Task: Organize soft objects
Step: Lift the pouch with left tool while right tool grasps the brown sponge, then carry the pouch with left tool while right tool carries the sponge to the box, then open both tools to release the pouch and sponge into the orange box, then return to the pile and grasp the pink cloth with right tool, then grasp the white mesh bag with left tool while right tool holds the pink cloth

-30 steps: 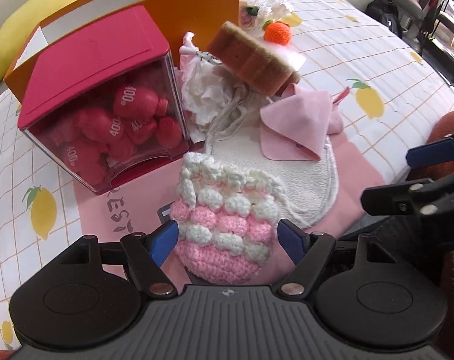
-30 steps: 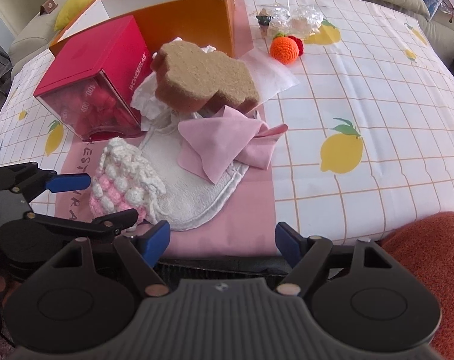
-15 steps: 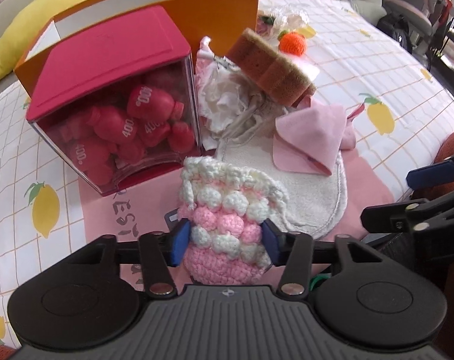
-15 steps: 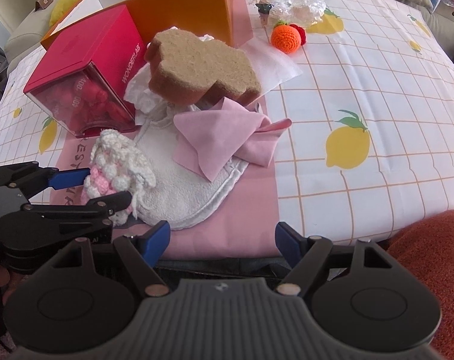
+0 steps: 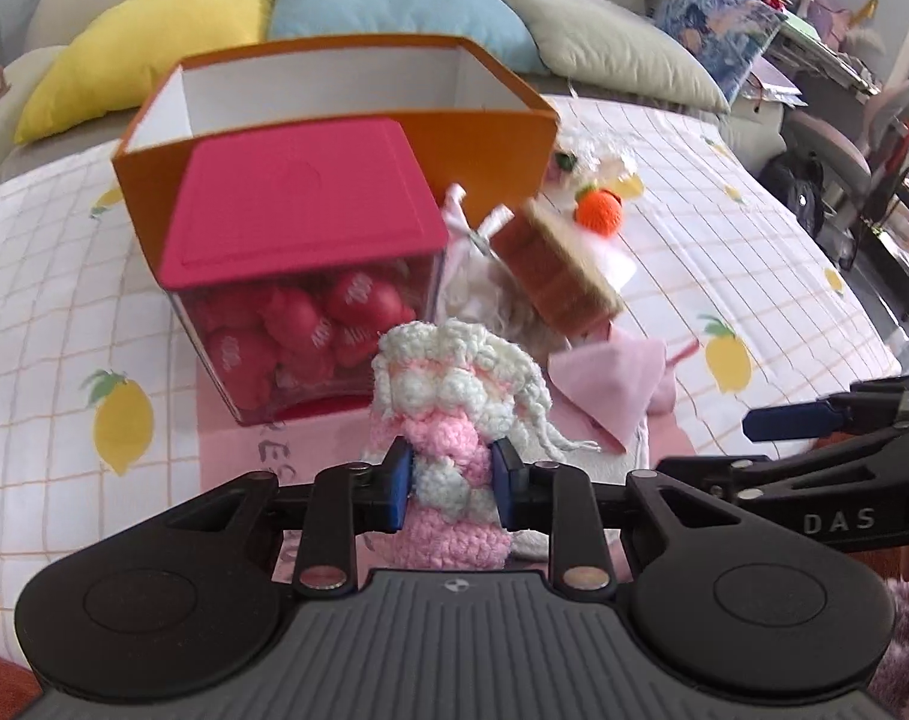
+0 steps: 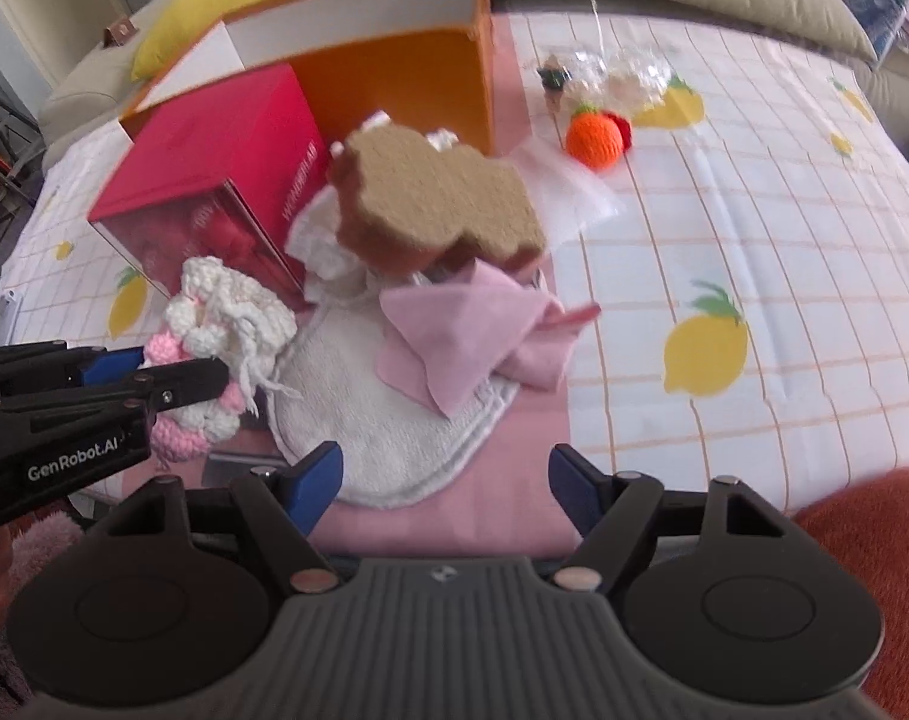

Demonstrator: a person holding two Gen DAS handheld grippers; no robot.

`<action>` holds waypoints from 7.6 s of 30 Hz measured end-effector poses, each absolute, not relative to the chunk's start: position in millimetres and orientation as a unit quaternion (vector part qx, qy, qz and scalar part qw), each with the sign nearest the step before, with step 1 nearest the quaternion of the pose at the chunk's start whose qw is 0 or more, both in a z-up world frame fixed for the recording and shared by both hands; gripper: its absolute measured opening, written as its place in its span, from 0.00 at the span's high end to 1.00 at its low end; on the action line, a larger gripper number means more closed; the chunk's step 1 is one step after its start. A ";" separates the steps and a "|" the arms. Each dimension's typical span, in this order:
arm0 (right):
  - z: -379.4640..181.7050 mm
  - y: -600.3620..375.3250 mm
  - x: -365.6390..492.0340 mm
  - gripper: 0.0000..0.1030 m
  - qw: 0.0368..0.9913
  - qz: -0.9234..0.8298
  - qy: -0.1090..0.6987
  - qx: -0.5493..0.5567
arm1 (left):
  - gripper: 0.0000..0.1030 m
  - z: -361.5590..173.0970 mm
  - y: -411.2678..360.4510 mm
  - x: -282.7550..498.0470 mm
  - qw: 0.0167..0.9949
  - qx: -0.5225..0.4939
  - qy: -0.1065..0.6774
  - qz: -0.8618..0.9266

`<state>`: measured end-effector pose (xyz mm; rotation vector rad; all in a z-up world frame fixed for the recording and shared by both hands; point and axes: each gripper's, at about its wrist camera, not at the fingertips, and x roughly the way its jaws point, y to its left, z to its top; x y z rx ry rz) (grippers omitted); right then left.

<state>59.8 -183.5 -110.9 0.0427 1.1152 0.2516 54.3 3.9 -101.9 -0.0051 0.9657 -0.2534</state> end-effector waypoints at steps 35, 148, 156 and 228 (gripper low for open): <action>-88.7 -160.0 121.3 0.67 0.895 0.146 0.408 -0.110 | 0.70 -71.1 6.2 44.2 0.874 -0.041 0.464 -0.138; -131.4 -206.8 67.5 0.24 0.826 0.081 0.556 0.051 | 0.25 -103.4 -21.4 54.2 0.840 0.014 0.509 -0.186; -137.2 -196.2 94.2 0.24 0.844 0.097 0.526 0.021 | 0.25 -126.1 -20.4 70.7 0.832 0.027 0.528 -0.167; -170.3 -278.4 136.6 0.91 0.860 0.032 0.497 0.112 | 0.98 -135.4 -118.9 174.9 0.838 0.111 0.476 -0.244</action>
